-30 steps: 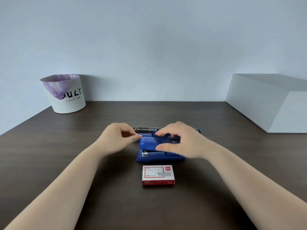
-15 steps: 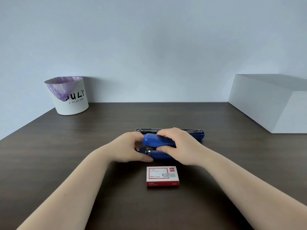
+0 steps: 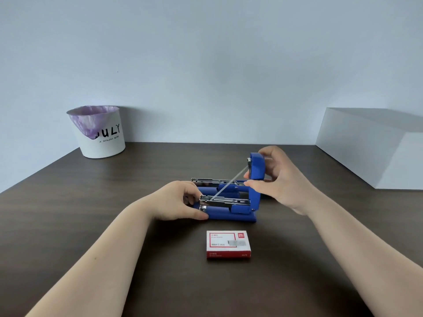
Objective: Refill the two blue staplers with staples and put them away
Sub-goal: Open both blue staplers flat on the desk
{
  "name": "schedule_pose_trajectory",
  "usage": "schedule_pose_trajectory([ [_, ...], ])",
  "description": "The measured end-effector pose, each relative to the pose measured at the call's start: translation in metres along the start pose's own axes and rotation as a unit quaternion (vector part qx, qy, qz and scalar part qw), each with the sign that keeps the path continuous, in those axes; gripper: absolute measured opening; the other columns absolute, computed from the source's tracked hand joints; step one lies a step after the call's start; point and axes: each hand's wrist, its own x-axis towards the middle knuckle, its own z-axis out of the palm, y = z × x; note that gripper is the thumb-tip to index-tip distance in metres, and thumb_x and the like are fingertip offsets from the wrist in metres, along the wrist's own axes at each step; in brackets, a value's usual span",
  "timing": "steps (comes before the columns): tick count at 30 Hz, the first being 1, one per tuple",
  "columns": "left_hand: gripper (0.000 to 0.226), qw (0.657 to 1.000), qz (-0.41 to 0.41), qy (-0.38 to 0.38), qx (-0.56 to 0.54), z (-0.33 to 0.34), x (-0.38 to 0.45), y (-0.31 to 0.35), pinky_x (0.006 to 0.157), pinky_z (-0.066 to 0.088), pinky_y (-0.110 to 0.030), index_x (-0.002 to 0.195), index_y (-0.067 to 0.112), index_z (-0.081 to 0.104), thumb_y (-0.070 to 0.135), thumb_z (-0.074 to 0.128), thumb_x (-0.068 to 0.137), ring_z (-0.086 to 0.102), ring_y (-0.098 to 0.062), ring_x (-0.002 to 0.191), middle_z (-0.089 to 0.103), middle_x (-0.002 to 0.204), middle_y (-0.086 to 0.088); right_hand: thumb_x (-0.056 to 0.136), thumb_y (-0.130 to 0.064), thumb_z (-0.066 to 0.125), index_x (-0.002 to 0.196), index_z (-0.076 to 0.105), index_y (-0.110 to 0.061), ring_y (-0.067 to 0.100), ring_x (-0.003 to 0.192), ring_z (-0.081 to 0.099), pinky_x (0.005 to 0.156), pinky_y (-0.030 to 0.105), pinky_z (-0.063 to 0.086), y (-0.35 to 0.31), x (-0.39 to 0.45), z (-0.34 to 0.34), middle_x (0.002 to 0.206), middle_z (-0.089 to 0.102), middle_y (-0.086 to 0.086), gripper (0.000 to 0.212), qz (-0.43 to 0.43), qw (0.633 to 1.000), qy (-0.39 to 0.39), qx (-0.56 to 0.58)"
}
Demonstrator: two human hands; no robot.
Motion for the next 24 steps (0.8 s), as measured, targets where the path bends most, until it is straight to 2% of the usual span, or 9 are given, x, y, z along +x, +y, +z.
schedule_pose_trajectory([
  [2, 0.028, 1.0, 0.0, -0.003, -0.003, -0.002, -0.002, -0.002, 0.082, 0.049, -0.021, 0.087, 0.011, 0.07, 0.026, 0.083, 0.067, 0.06, -0.014, 0.083, 0.061, 0.1, -0.01, 0.077, 0.006, 0.068, 0.104, 0.048, -0.019, 0.022, 0.093, 0.068, 0.079, 0.026, 0.055, 0.0, 0.0, -0.006, 0.095, 0.069, 0.013, 0.041, -0.009, 1.0, -0.011, 0.015],
  [4, 0.027, 1.0, -0.007, 0.0, -0.012, -0.005, -0.005, -0.005, 0.079, 0.048, -0.016, 0.088, 0.008, 0.07, 0.023, 0.082, 0.068, 0.059, -0.011, 0.081, 0.06, 0.1, -0.009, 0.077, 0.007, 0.067, 0.1, 0.053, -0.011, 0.019, 0.091, 0.069, 0.073, 0.018, 0.053, -0.001, -0.002, -0.017, 0.094, 0.07, 0.015, 0.032, -0.013, 1.0, -0.017, 0.012],
  [6, 0.026, 1.0, -0.017, 0.003, -0.018, -0.009, -0.009, -0.009, 0.08, 0.047, -0.014, 0.088, 0.009, 0.07, 0.022, 0.082, 0.069, 0.061, -0.011, 0.082, 0.061, 0.1, -0.007, 0.075, 0.004, 0.071, 0.09, 0.058, -0.007, 0.017, 0.09, 0.07, 0.076, 0.022, 0.055, 0.004, -0.004, -0.03, 0.092, 0.074, 0.008, 0.023, -0.005, 0.999, -0.03, -0.034],
  [9, 0.022, 0.999, -0.028, 0.005, -0.022, -0.014, -0.011, -0.013, 0.085, 0.049, -0.018, 0.086, 0.014, 0.071, 0.021, 0.082, 0.069, 0.062, -0.011, 0.086, 0.062, 0.1, -0.004, 0.071, 0.001, 0.076, 0.08, 0.061, -0.008, 0.016, 0.088, 0.071, 0.085, 0.034, 0.055, 0.015, -0.005, -0.042, 0.093, 0.077, 0.001, 0.02, 0.048, 0.99, -0.082, -0.099],
  [13, 0.022, 0.999, -0.03, 0.003, -0.022, -0.015, -0.012, -0.015, 0.091, 0.05, -0.024, 0.088, 0.017, 0.072, 0.022, 0.081, 0.069, 0.064, -0.017, 0.094, 0.062, 0.1, -0.003, 0.067, -0.002, 0.08, 0.087, 0.061, -0.015, 0.017, 0.091, 0.071, 0.082, 0.025, 0.054, 0.021, -0.004, -0.045, 0.092, 0.076, 0.002, 0.03, 0.077, 0.981, -0.124, -0.13],
  [15, 0.021, 0.999, -0.031, 0.004, -0.017, -0.014, -0.011, -0.015, 0.091, 0.05, -0.025, 0.088, 0.018, 0.071, 0.023, 0.081, 0.069, 0.064, -0.019, 0.096, 0.062, 0.101, -0.003, 0.067, -0.002, 0.081, 0.087, 0.063, -0.018, 0.017, 0.092, 0.069, 0.086, 0.026, 0.054, 0.023, -0.003, -0.043, 0.094, 0.074, 0.002, 0.031, 0.082, 0.975, -0.137, -0.155],
  [18, 0.025, 0.999, -0.04, 0.01, -0.007, -0.014, -0.01, -0.017, 0.09, 0.05, -0.026, 0.089, 0.015, 0.07, 0.025, 0.082, 0.069, 0.063, -0.018, 0.095, 0.063, 0.1, -0.003, 0.068, -0.008, 0.08, 0.087, 0.067, -0.022, 0.013, 0.097, 0.068, 0.095, 0.026, 0.051, 0.025, -0.003, -0.039, 0.099, 0.073, 0.001, 0.027, 0.09, 0.967, -0.142, -0.194],
  [22, 0.026, 0.999, -0.047, 0.015, -0.01, -0.012, -0.011, -0.017, 0.088, 0.05, -0.022, 0.091, 0.019, 0.068, 0.025, 0.081, 0.069, 0.063, -0.014, 0.092, 0.065, 0.098, -0.002, 0.069, -0.012, 0.08, 0.092, 0.068, -0.03, 0.01, 0.101, 0.065, 0.095, 0.024, 0.05, 0.026, -0.003, -0.039, 0.102, 0.071, -0.004, 0.031, 0.09, 0.965, -0.144, -0.201],
  [24, 0.034, 0.998, -0.051, 0.024, -0.014, -0.011, -0.012, -0.016, 0.092, 0.049, -0.022, 0.099, 0.024, 0.067, 0.025, 0.081, 0.069, 0.063, -0.012, 0.094, 0.067, 0.101, 0.0, 0.07, -0.013, 0.08, 0.091, 0.067, -0.034, 0.008, 0.101, 0.063, 0.094, 0.023, 0.05, 0.025, -0.002, -0.038, 0.103, 0.07, -0.006, 0.033, 0.088, 0.964, -0.144, -0.207],
])
